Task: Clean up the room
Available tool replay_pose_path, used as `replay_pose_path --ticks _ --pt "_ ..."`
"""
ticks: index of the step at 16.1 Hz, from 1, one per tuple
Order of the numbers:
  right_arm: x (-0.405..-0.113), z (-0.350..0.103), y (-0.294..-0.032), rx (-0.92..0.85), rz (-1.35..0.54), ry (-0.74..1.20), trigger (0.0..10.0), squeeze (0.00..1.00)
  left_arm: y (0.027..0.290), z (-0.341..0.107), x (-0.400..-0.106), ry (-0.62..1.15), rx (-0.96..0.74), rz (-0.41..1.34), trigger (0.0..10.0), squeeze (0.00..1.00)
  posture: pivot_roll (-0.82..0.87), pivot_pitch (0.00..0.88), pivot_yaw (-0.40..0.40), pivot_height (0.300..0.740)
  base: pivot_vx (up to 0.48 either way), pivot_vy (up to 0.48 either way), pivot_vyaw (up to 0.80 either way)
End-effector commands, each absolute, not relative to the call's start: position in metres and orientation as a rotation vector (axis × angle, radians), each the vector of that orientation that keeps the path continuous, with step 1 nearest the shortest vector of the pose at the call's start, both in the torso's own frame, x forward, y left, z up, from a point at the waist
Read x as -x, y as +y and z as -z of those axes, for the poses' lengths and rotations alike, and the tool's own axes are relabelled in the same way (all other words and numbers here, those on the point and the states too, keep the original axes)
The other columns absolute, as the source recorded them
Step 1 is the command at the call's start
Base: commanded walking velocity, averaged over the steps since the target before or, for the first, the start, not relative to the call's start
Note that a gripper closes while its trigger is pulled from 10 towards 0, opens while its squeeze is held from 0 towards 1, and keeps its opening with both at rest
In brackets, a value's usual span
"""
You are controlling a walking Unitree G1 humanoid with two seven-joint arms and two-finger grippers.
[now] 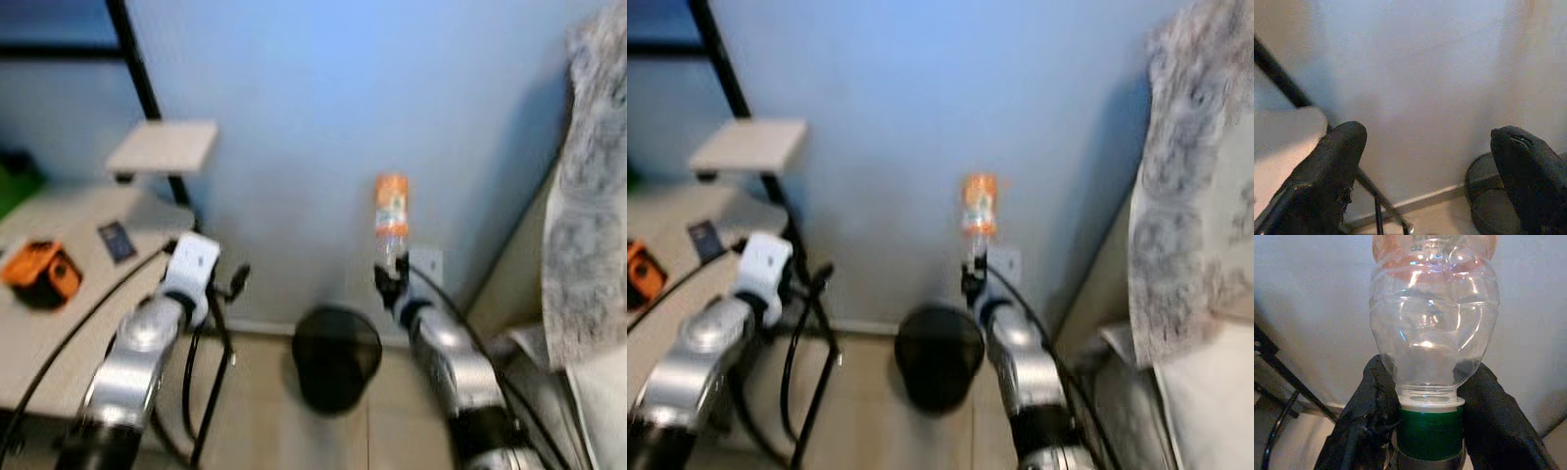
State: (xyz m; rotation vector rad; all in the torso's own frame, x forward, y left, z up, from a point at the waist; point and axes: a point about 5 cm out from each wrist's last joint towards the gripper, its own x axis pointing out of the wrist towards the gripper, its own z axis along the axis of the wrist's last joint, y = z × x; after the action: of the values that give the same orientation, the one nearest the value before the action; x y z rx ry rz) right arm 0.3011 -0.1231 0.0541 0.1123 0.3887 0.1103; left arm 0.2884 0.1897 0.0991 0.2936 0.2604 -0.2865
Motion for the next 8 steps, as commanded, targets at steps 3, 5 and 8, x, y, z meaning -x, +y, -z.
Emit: replay_pose_path --ticks 3,5,8 --pt "-0.299 -0.055 -0.138 -0.064 -0.084 0.392 10.0 0.0 0.184 -0.103 -0.288 0.243 -0.303 0.301 10.0 0.0 0.03 0.0 0.021 0.74 0.395 0.0 -0.37" --pt "-0.296 -0.047 -0.141 -0.021 -0.117 0.431 10.0 0.0 0.185 -0.101 -0.286 0.248 -0.303 0.303 10.0 0.0 0.03 0.0 0.014 0.74 0.396 0.0 0.0" --pt "-0.291 -0.027 -0.151 0.185 -0.242 0.512 10.0 0.0 0.179 -0.098 -0.281 0.246 -0.31 0.369 10.0 0.0 0.05 0.0 0.002 0.74 0.238 0.0 0.0"
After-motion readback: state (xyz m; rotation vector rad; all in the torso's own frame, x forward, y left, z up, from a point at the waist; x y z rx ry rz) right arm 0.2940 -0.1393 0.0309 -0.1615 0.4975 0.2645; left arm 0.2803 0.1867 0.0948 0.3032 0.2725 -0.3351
